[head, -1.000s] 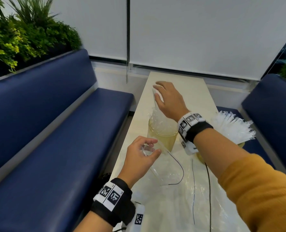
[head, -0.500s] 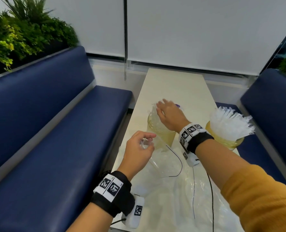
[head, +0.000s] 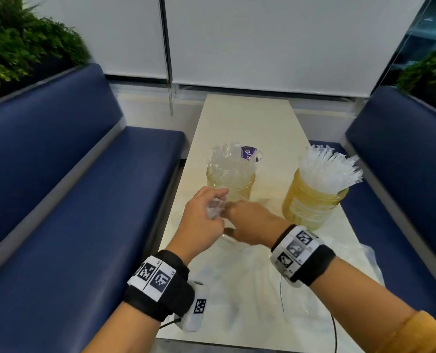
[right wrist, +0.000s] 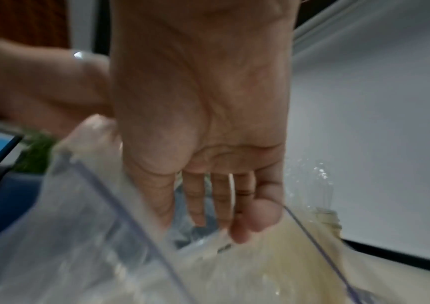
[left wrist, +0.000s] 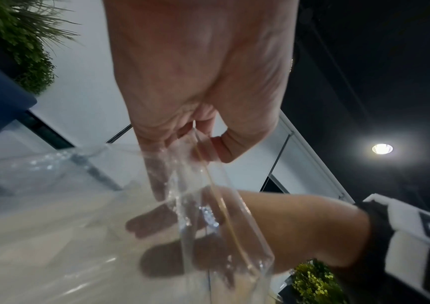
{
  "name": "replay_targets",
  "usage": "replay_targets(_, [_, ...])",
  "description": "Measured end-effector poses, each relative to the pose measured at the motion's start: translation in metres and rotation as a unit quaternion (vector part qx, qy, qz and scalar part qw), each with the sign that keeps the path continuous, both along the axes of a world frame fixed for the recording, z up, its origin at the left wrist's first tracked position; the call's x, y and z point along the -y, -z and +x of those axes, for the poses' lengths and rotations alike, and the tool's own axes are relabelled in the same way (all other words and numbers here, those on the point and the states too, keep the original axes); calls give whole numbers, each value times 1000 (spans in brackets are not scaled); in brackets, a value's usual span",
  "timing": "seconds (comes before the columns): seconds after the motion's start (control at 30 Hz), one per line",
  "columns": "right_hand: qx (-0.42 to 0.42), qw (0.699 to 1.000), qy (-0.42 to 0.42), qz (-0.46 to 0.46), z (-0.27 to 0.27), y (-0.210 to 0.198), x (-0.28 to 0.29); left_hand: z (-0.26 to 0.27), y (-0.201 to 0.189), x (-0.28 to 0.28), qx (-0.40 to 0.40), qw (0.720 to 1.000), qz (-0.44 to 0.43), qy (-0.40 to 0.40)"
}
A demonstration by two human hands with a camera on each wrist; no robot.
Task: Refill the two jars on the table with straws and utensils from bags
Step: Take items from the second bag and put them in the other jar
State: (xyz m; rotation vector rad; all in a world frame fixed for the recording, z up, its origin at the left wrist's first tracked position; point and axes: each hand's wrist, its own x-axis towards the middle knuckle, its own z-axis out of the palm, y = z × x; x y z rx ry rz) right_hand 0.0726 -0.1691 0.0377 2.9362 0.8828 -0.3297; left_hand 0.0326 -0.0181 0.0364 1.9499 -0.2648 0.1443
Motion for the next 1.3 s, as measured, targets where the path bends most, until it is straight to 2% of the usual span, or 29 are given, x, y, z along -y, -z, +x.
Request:
replay_targets(0.07, [26,991,0,-132,-1,14,-2,-2,-1,1,3,1000,11,4])
replay_targets(0.13, [44,978,-11,-205,-1,22,-2,-4,0,2,4,1000,18,5])
replay_targets(0.2, [59,972,-25,-225,0,26,-1,-6,1,2,9,1000,22,3])
replay_targets(0.3, [55,977,-20,-207,-1,24,-1,-8,1,2,8,1000,25,1])
replay_targets(0.43, [11,990,-1,-139,0,19,0,-11,0,2,5,1000,14,17])
replay_targets(0.53, [3,996,7,-89,-1,10,5,-11,3,3,30,998,48,20])
replay_targets(0.63, [-20,998,19,-65,-4,-11,11,-13,9,5,43,995,84,30])
replay_targets(0.73, [-62,997,47,-14,-8,-38,13,-13,17,9,23,993,115,25])
replay_targets(0.8, [-81,995,51,17,-11,-58,14,-12,22,14,6,991,135,8])
replay_targets(0.9, [-94,994,55,29,-15,-82,13,-11,28,21,25,987,154,-44])
replay_targets(1.03, [-57,990,59,114,-13,-98,11,-9,21,26,52,981,139,-128])
replay_targets(1.2, [-81,932,112,336,-11,-100,10,3,16,24,40,983,68,-163])
replay_targets(1.3, [-44,901,116,416,-14,-96,3,11,17,19,42,983,11,-176])
